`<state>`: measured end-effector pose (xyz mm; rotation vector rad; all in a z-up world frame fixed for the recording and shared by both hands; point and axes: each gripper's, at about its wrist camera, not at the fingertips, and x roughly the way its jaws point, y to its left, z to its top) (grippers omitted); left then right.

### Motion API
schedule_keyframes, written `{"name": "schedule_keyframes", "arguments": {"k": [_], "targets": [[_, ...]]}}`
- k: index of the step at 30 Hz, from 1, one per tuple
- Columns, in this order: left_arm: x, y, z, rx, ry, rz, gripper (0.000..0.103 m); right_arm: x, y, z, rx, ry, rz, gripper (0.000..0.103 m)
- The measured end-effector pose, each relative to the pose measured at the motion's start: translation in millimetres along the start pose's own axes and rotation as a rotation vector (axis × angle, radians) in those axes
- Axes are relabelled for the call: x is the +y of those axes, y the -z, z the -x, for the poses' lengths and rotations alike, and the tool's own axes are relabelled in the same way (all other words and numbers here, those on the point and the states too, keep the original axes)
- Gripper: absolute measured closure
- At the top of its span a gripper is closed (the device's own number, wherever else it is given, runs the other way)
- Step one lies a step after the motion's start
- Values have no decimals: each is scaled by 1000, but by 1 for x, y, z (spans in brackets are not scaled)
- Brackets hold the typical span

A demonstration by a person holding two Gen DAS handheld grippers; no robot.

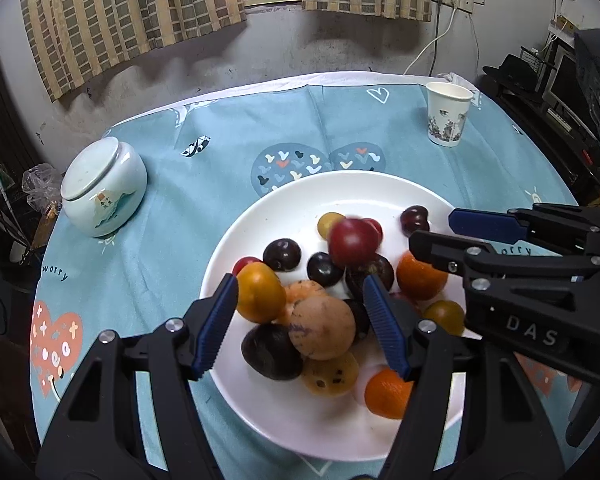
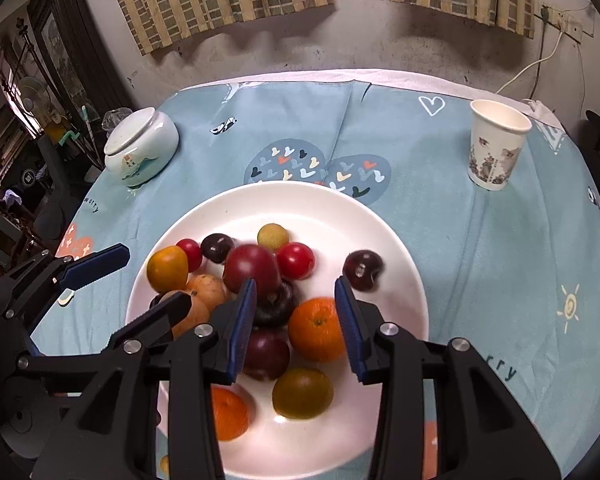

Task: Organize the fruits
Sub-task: 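Move both grippers back to the last fruits on the cloth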

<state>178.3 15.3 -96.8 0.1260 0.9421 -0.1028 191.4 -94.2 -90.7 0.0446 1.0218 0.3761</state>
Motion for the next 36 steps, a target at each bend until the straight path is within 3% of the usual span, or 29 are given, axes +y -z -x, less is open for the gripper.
{"name": "schedule_keyframes", "arguments": {"k": [17, 19, 20, 21, 23, 28, 33, 36], "targets": [[-5, 49, 81, -35, 21, 24, 29, 14, 88, 101, -107, -80, -72, 62], [-5, 58, 94, -45, 27, 28, 24, 19, 105, 106, -95, -89, -69, 56], [-5, 62, 99, -50, 28, 29, 23, 22, 116, 108, -93, -89, -72, 34], [-6, 69, 104, -53, 30, 23, 23, 25, 126, 110, -93, -98, -68, 29], [-6, 79, 110, -50, 28, 16, 23, 35, 144, 108, -59, -112, -37, 29], [6, 135, 120, -4, 26, 17, 22, 67, 193, 96, 6, -48, 115, 29], [34, 226, 113, 162, 36, 102, 20, 83, 234, 76, 84, -47, 179, 29], [48, 262, 110, 233, 38, 179, 20, 88, 242, 72, 90, -55, 183, 29]]}}
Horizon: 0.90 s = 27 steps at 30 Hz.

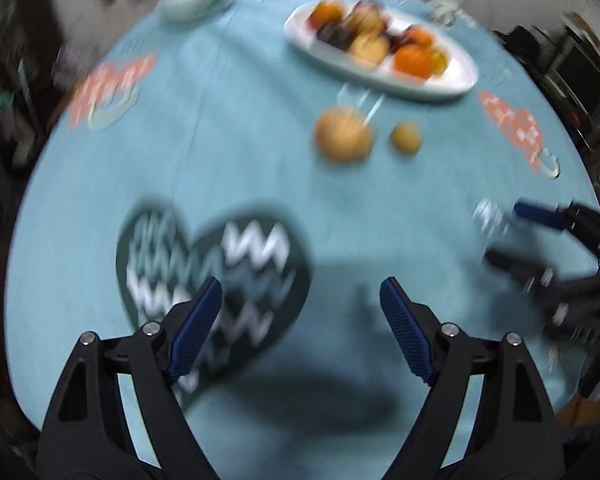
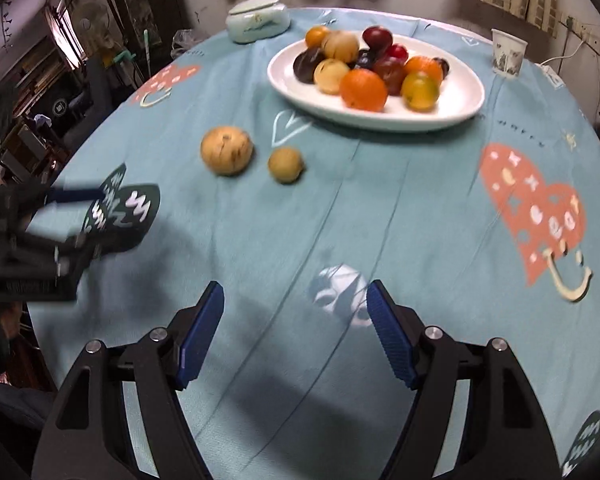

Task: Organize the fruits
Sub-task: 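Move both grippers back to the last fruits on the cloth, then grasp a small yellow fruit with the right gripper while the left gripper grasps a round brown pear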

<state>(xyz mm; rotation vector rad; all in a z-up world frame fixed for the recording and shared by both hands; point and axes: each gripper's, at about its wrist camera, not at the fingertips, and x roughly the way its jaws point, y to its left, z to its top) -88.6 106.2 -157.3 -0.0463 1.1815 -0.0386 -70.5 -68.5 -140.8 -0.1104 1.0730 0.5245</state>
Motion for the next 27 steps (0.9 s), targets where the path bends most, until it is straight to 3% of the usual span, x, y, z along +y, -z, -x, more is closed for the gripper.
{"name": "schedule_keyframes", "arguments": {"k": [7, 22, 27], "targets": [[25, 21, 8, -20, -12, 80, 20, 5, -6, -6, -3, -7, -16, 29], [5, 7, 10, -21, 19, 27, 19, 2, -5, -10, 11, 2, -29, 29], [2, 3, 5, -3, 17, 28, 17, -5, -42, -17, -25, 21, -24, 29]]}}
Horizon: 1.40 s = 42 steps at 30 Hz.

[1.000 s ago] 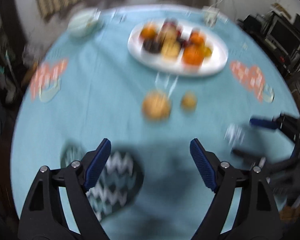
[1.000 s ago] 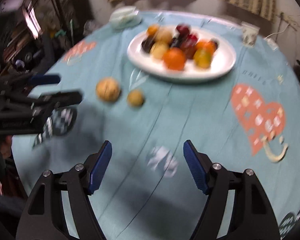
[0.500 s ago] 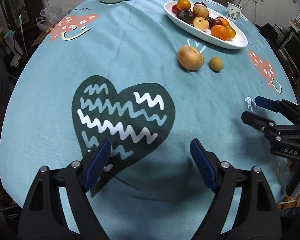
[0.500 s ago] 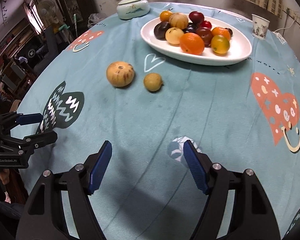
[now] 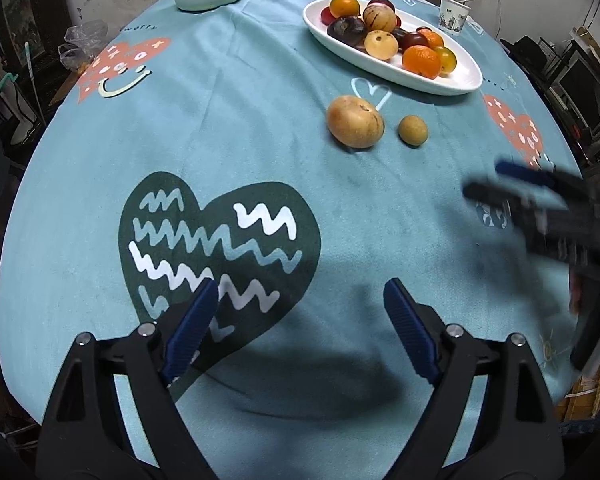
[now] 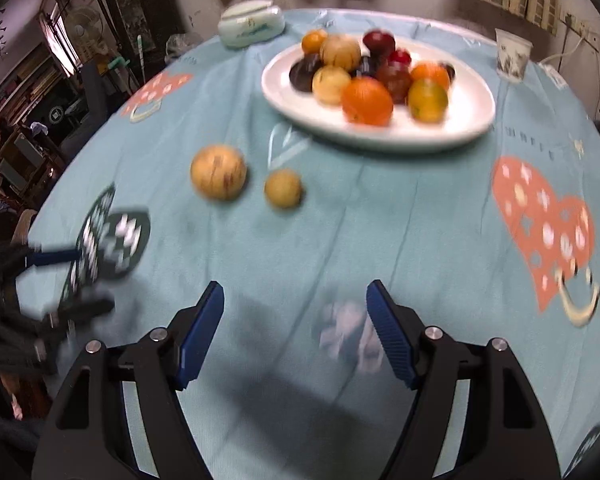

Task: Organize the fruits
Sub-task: 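Grasp a small yellow fruit with the right gripper while the left gripper grasps a round brown pear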

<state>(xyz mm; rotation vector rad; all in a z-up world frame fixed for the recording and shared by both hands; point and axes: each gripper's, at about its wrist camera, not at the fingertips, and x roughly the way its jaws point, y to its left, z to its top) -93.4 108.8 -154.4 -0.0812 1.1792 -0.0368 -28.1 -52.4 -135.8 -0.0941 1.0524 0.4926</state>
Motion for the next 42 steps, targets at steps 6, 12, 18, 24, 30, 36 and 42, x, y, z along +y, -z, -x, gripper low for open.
{"name": "schedule_keyframes", "arguments": {"k": [6, 12, 18, 24, 30, 36, 42], "targets": [[8, -1, 2, -4, -1, 34, 15, 2, -37, -26, 18, 17, 32, 29], [23, 0, 1, 2, -4, 98, 15, 12, -50, -51, 68, 24, 100, 42], [21, -9, -2, 4, -1, 97, 15, 18, -45, -58, 110, 29, 164, 74], [1, -40, -2, -35, 24, 42, 15, -2, -28, -31, 76, -39, 67, 74], [-24, -80, -19, -68, 19, -22, 15, -21, 1, -13, 81, -72, -36, 74], [-35, -103, -42, -43, -4, -52, 15, -28, 15, -5, 88, -66, -83, 74], [-37, -111, -54, -30, -18, -58, 16, -26, 17, -5, 97, -77, -84, 74]]}}
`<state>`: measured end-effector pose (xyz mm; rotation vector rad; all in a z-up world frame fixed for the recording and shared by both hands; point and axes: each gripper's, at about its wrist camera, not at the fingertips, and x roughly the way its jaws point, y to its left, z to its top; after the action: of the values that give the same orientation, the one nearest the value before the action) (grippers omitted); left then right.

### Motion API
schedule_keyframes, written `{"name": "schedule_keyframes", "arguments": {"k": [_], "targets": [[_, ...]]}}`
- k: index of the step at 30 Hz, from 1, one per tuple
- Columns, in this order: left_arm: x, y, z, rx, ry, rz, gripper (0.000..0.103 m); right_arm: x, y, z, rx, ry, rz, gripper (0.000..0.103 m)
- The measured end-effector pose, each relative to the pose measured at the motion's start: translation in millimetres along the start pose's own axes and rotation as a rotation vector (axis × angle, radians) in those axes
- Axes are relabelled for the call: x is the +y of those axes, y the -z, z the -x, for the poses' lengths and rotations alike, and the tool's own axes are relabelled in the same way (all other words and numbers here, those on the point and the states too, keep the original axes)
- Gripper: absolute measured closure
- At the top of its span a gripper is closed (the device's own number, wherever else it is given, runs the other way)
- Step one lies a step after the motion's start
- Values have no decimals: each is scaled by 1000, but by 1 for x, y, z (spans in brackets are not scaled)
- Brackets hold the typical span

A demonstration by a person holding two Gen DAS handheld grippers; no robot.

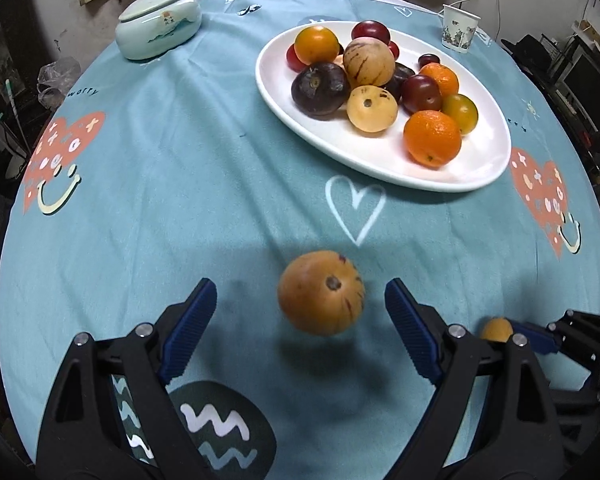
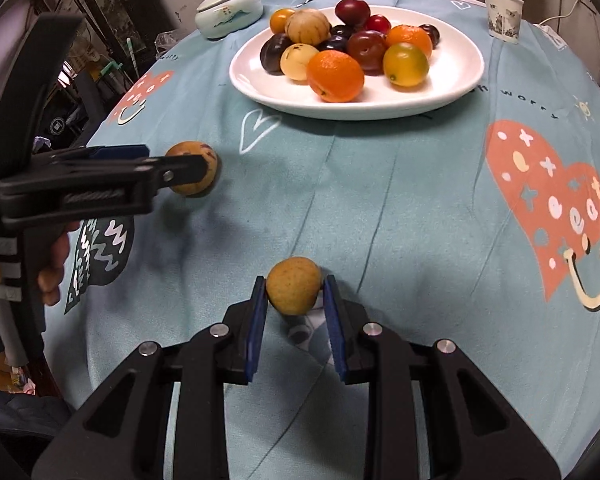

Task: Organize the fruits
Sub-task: 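Grasp a small yellow fruit with the right gripper while the left gripper grasps a round brown pear, then carry the yellow fruit and brown pear over the plate and release both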

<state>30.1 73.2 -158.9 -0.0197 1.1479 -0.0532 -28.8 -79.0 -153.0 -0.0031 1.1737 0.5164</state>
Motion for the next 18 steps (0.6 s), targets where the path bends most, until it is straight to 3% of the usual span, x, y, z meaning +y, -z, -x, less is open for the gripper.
{"name": "schedule_keyframes", "arguments": {"k": [10, 11, 12, 14, 18], "targets": [[-4, -4, -5, -2, -6, -17, 17, 6, 1, -3, 9, 0, 0, 74], [-4, -3, -6, 2, -6, -23, 26, 6, 2, -3, 10, 0, -2, 74], [-5, -3, -8, 15, -3, -33, 43, 6, 3, -2, 9, 2, -5, 74], [-7, -3, -10, 37, 43, -42, 57, 6, 3, -1, 7, 2, -9, 74], [-19, 4, -5, 27, -15, -100, 58, 8, 4, 0, 1, 4, -10, 74]]}}
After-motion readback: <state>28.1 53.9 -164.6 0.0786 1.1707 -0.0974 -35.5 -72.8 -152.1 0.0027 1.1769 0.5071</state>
